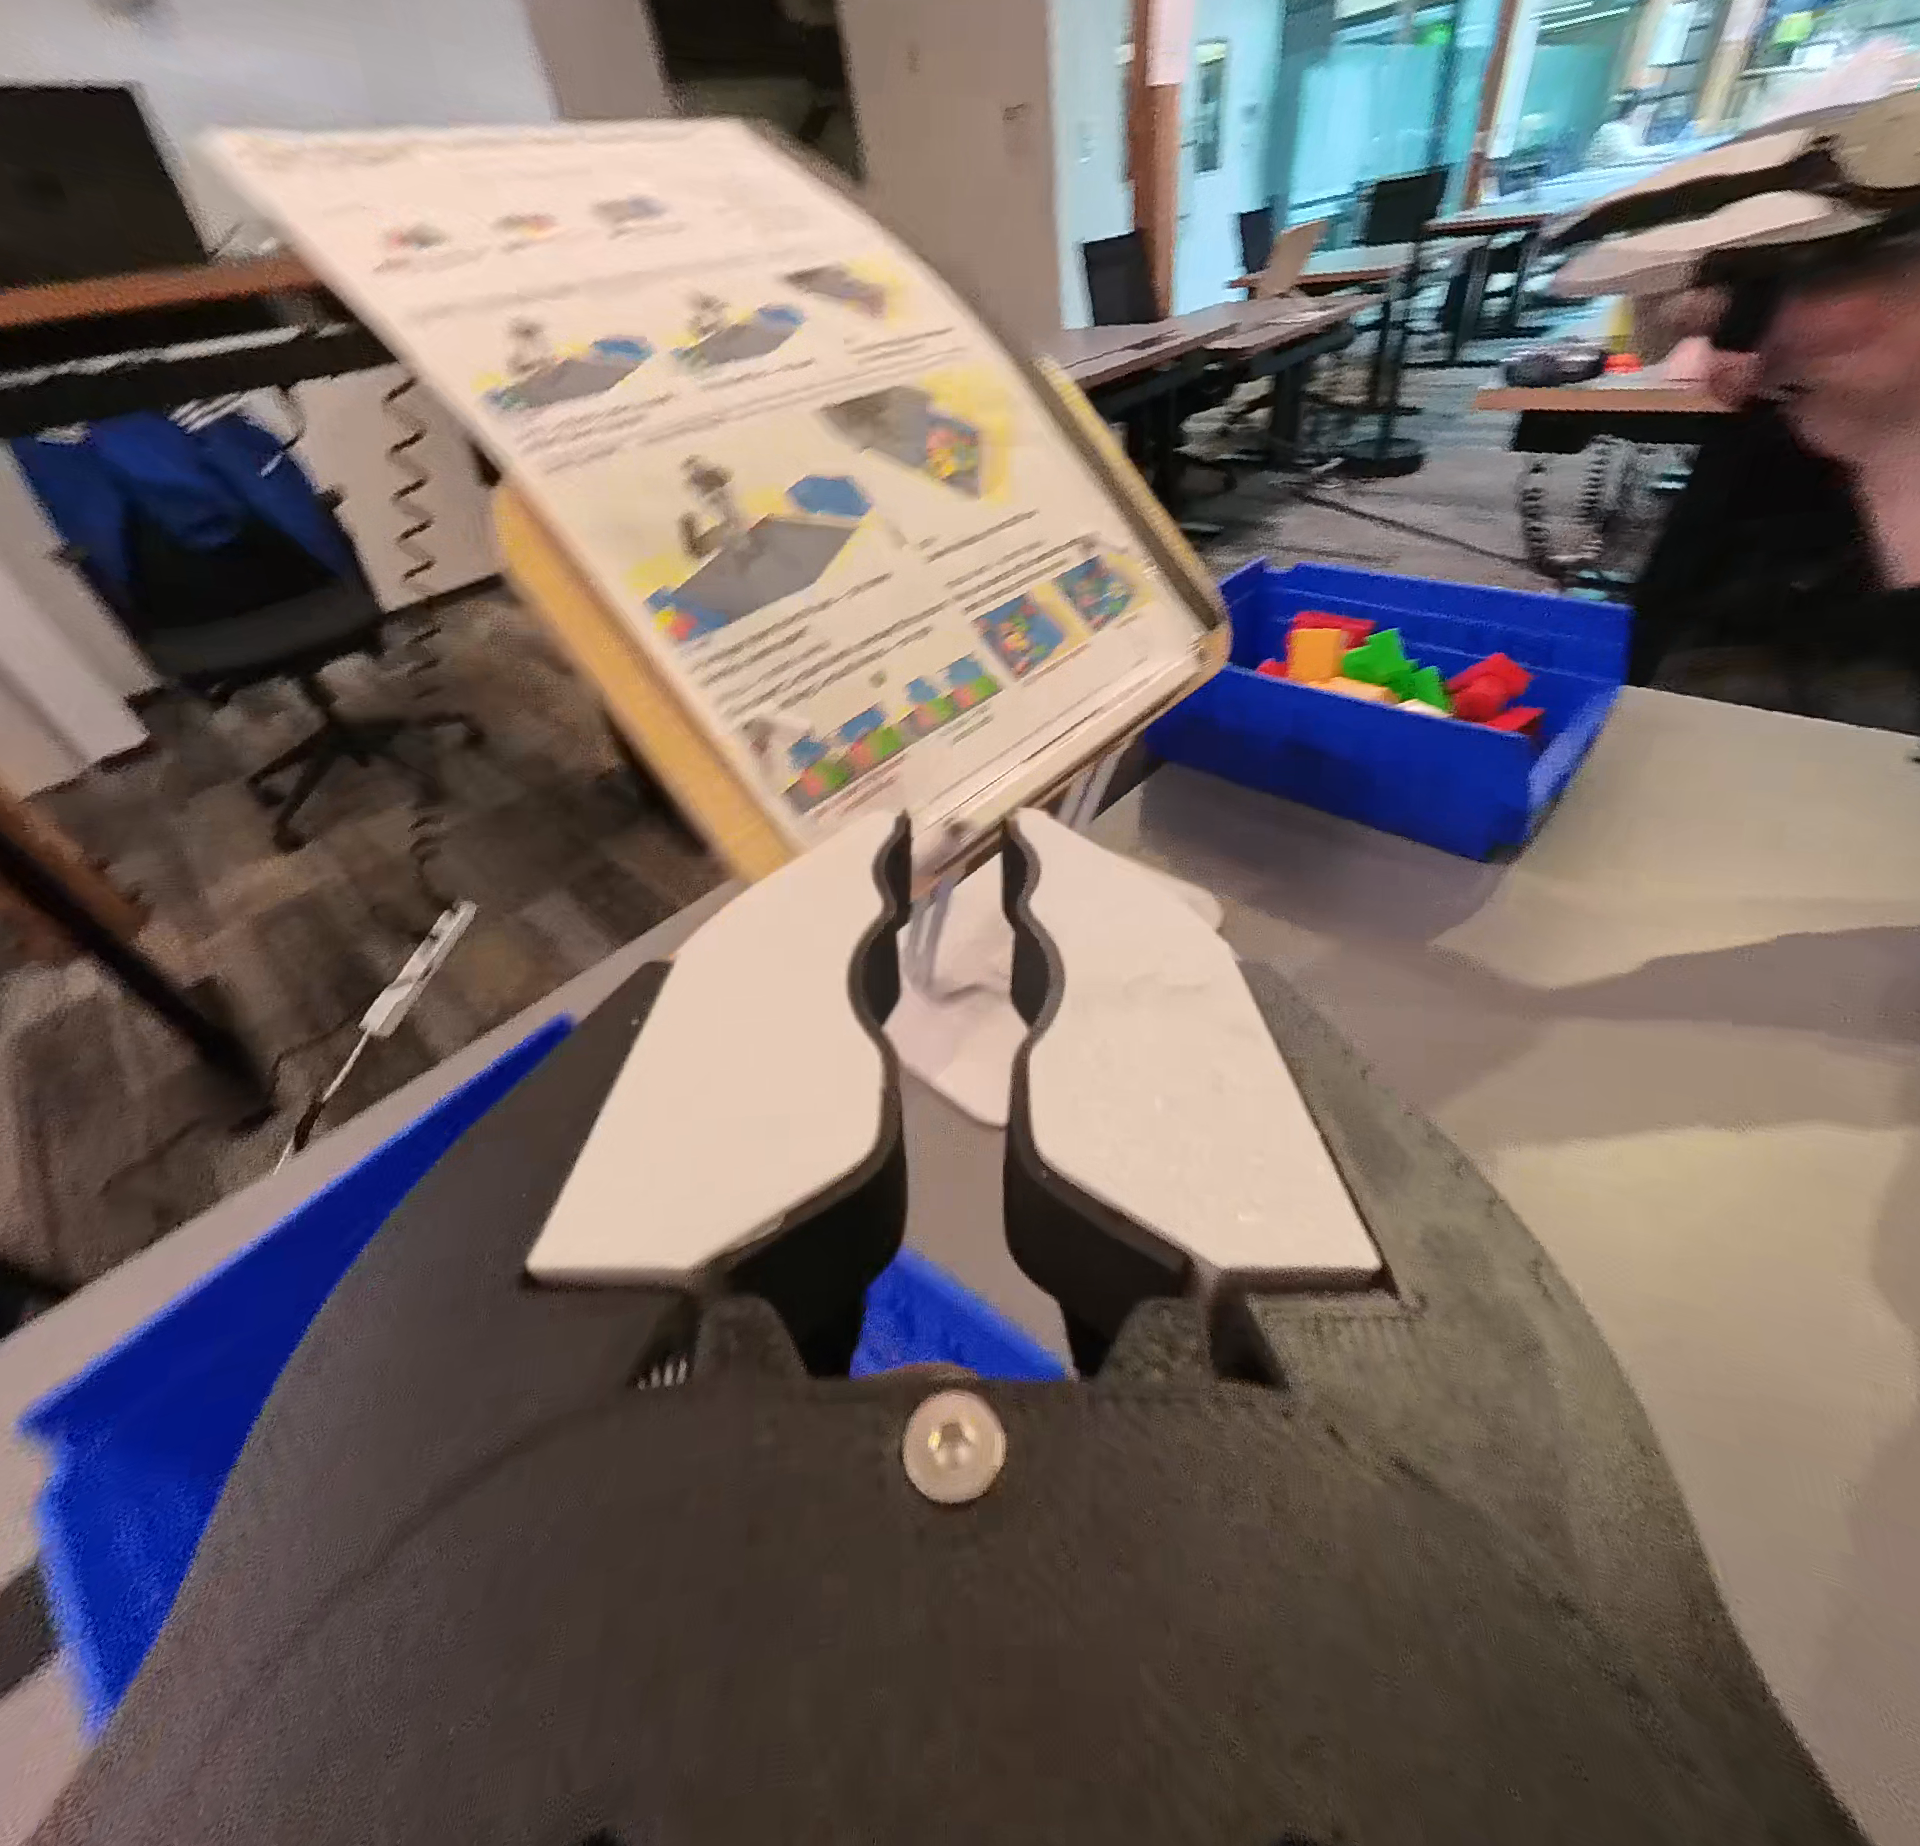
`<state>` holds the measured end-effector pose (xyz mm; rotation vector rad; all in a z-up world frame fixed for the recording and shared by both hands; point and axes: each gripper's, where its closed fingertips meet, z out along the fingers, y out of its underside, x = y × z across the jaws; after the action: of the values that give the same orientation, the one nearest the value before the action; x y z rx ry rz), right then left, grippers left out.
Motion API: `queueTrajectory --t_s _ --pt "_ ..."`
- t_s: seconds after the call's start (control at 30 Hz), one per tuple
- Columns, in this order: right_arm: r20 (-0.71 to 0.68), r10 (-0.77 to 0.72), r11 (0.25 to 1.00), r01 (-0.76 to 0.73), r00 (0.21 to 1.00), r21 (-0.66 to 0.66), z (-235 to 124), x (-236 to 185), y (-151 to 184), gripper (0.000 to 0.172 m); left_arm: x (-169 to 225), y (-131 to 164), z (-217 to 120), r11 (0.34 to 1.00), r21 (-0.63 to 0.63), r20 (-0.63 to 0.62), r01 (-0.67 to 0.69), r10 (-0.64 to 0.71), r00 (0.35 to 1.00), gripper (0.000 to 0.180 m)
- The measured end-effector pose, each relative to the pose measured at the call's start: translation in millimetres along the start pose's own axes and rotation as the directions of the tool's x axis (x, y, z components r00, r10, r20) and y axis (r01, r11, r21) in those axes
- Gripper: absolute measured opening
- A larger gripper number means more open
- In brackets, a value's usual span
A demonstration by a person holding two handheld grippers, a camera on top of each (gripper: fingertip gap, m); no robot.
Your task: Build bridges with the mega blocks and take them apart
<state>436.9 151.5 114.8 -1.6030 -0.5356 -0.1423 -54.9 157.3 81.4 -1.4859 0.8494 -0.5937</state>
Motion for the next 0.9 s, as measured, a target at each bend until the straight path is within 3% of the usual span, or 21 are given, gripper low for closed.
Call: queueTrajectory --t_s 0.17,0.27,0.37,0.63,0.83,0.9 --pt "-0.073 0.0 0.996 -0.007 0.997 -0.087 -6 12 38 0.061 -62 59 -39 0.99 -0.065 0.218 0.122 -0.105 0.97 0.041" --pt "-0.088 0.036 0.99 -0.048 0.995 -0.136 -13 17 62 0.061 -94 107 -61 0.963 -0.141 0.355 0.228 -0.165 0.92 0.059" --pt "-0.124 0.104 0.974 -0.126 0.987 -0.19 -21 20 96 0.07 -109 140 -77 0.939 -0.12 0.438 0.322 -0.241 0.866 0.068" --pt "-0.187 0.221 0.905 -0.273 0.957 -0.327 -34 19 194 0.078 -146 200 -126 0.897 -0.22 0.686 0.383 -0.137 0.715 0.098" --pt "-0.14 0.282 0.869 -0.315 0.949 -0.381 -27 8 220 0.067 -147 241 -121 0.843 -0.281 0.67 0.458 -0.169 0.723 0.091" --pt "-0.102 0.304 0.852 -0.318 0.947 -0.416 -21 -3 229 0.058 -141 256 -110 0.82 -0.308 0.628 0.482 -0.205 0.751 0.079"
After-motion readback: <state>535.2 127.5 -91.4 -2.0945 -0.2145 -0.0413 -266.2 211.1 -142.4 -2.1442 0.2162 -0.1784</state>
